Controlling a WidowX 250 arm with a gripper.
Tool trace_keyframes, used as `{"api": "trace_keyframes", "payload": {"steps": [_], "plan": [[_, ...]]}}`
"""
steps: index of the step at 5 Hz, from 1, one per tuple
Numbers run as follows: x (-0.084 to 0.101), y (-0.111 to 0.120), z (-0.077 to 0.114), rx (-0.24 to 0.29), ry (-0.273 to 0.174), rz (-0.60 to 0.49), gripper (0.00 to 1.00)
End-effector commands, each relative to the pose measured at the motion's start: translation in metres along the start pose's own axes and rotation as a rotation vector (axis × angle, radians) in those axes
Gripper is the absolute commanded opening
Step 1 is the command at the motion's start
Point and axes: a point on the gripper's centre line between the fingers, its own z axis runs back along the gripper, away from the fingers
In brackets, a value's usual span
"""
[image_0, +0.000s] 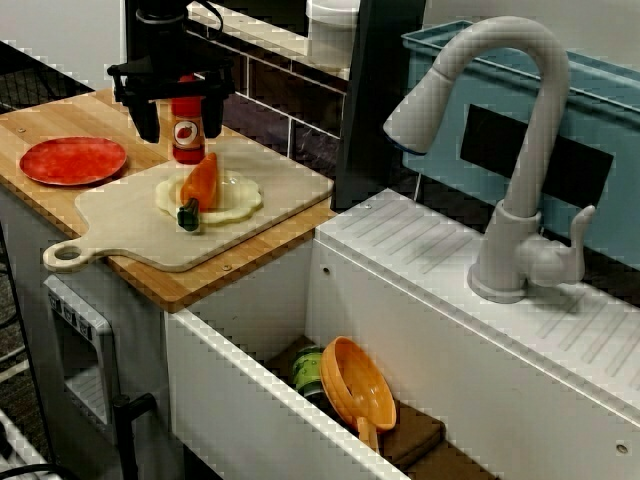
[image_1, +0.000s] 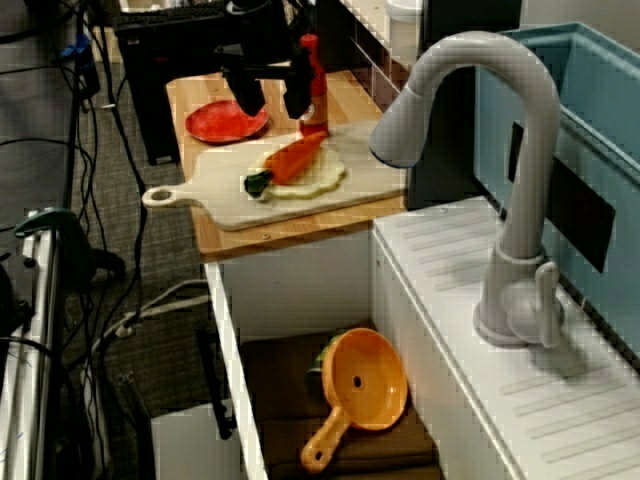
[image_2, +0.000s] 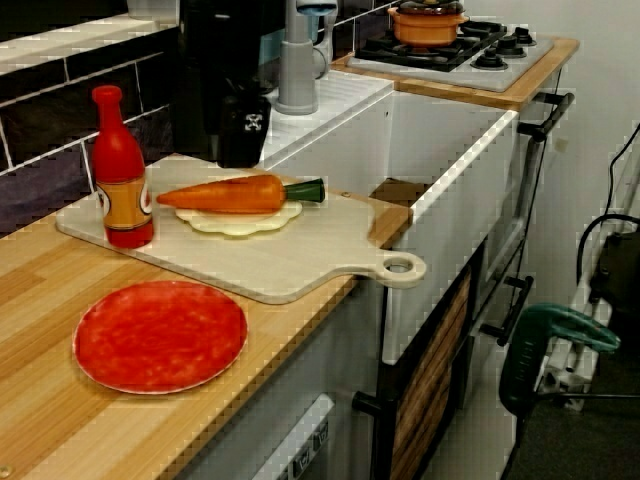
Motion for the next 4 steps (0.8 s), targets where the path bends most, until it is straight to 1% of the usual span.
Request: {"api": "trace_keyframes", "payload": {"steps": [1, 3, 4], "plan": [[-0.008, -0.006, 0.001, -0.018, -0.073, -0.014, 1.0], [-0.013, -0.014, -0.013, -0.001, -0.094, -0.035, 1.0], [-0.013, -0.017, -0.019, -0.01, -0.117, -0.073, 1.0]]}}
